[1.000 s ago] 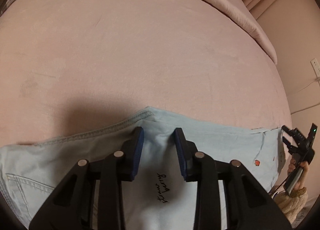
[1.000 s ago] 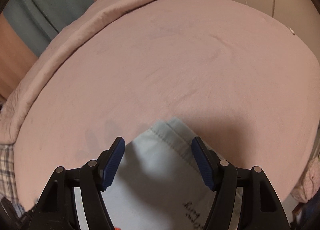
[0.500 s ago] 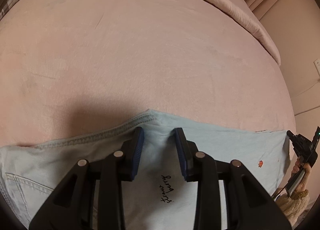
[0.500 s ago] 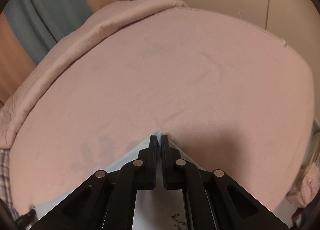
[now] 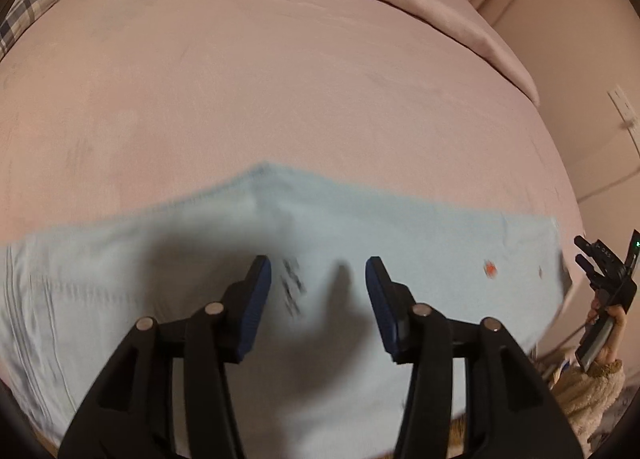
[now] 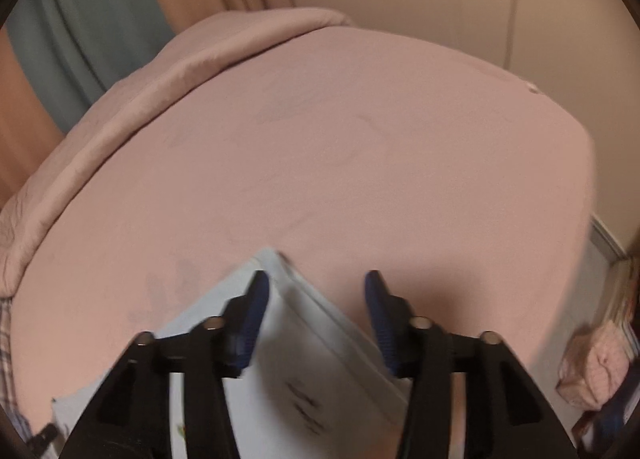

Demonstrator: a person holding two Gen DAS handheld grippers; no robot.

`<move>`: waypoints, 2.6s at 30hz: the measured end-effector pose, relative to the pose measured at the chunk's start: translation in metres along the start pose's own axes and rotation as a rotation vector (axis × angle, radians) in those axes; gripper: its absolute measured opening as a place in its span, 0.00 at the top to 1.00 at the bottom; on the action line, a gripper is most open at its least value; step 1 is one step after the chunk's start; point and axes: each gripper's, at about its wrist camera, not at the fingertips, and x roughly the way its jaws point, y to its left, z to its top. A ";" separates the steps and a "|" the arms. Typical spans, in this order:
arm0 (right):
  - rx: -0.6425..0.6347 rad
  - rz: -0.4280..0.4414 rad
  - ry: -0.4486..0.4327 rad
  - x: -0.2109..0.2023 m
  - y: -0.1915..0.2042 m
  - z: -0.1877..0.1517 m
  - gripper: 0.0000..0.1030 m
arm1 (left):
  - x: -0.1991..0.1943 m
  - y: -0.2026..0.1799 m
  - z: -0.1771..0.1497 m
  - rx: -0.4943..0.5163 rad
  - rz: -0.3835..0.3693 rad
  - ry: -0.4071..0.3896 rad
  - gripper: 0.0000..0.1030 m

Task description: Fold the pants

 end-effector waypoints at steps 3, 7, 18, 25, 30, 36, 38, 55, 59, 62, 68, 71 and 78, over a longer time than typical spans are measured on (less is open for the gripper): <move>0.008 0.015 0.029 -0.010 -0.016 -0.017 0.50 | -0.002 -0.002 -0.020 0.008 -0.017 0.037 0.53; 0.007 0.014 0.082 -0.001 -0.021 -0.033 0.50 | 0.001 -0.005 -0.043 0.013 -0.020 0.082 0.53; 0.003 -0.014 0.016 -0.012 -0.014 -0.033 0.91 | 0.006 -0.009 -0.055 0.014 0.001 0.094 0.53; 0.038 -0.034 0.069 0.019 -0.028 -0.048 0.92 | 0.007 -0.009 -0.055 0.019 0.017 0.090 0.53; 0.047 -0.030 0.064 0.011 -0.030 -0.046 0.92 | 0.007 -0.015 -0.051 0.024 0.033 0.102 0.53; 0.051 -0.015 -0.001 -0.022 -0.037 -0.049 0.52 | -0.002 -0.021 -0.050 0.031 0.033 0.079 0.35; 0.087 0.024 -0.011 -0.027 -0.043 -0.052 0.42 | -0.006 -0.025 -0.050 0.048 0.039 0.058 0.32; 0.272 0.268 0.047 0.023 -0.036 -0.058 0.69 | -0.018 -0.028 -0.057 0.064 0.026 0.038 0.26; 0.312 0.286 0.055 0.024 -0.035 -0.054 0.91 | -0.022 -0.023 -0.056 0.054 0.033 0.028 0.26; 0.224 0.281 -0.015 -0.003 -0.015 -0.044 0.93 | -0.027 -0.018 -0.054 0.043 0.038 0.013 0.26; -0.035 0.342 -0.139 -0.074 0.057 -0.026 0.93 | -0.032 -0.009 -0.050 0.021 0.041 -0.006 0.26; -0.185 0.397 -0.165 -0.107 0.106 -0.033 0.93 | -0.034 -0.005 -0.050 0.009 0.040 -0.009 0.26; -0.456 0.532 -0.093 -0.127 0.201 -0.079 0.93 | -0.041 0.005 -0.051 -0.018 0.050 -0.019 0.26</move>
